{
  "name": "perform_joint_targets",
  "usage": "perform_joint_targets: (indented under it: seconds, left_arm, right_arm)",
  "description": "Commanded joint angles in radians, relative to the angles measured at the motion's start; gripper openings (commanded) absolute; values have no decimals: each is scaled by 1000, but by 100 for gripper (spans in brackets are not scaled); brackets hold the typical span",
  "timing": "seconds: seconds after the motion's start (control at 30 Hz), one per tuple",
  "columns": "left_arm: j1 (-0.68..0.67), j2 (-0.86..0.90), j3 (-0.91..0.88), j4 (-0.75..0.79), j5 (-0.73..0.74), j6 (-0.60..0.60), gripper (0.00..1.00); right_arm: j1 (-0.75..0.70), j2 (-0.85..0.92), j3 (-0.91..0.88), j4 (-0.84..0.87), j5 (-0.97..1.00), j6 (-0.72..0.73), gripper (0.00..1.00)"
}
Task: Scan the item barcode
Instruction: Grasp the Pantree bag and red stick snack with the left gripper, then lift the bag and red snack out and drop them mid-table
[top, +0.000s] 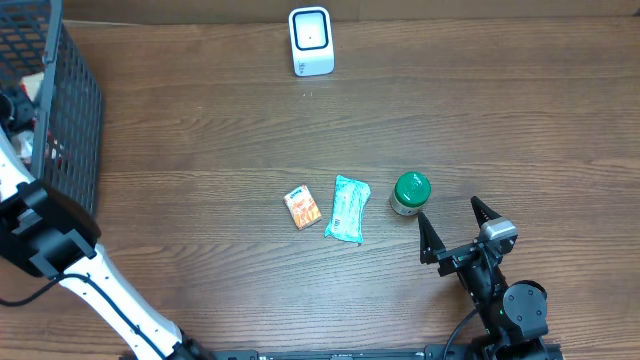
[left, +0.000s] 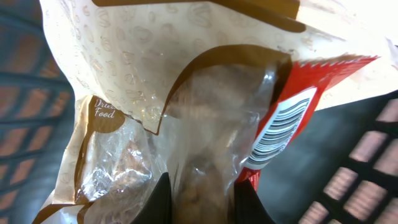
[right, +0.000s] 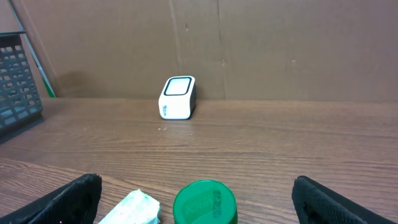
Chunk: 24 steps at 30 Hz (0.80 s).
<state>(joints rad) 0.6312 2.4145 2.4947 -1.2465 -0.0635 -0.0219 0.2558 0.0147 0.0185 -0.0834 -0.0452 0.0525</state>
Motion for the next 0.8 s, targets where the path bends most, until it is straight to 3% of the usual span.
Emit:
perform_joint_targets:
  seconds: [0.0, 0.43, 0.77]
  left_arm:
    - [10, -127, 37, -9, 4, -79, 4]
    - [-13, -493, 37, -32, 95, -221, 4]
    - [-212, -646, 36, -267, 188, -249, 4]
  right_arm:
    - [-3, -12, -11, 3, -1, 4, 100]
    - [-3, -12, -11, 3, -1, 4, 100]
    - [-3, -12, -11, 3, -1, 4, 100]
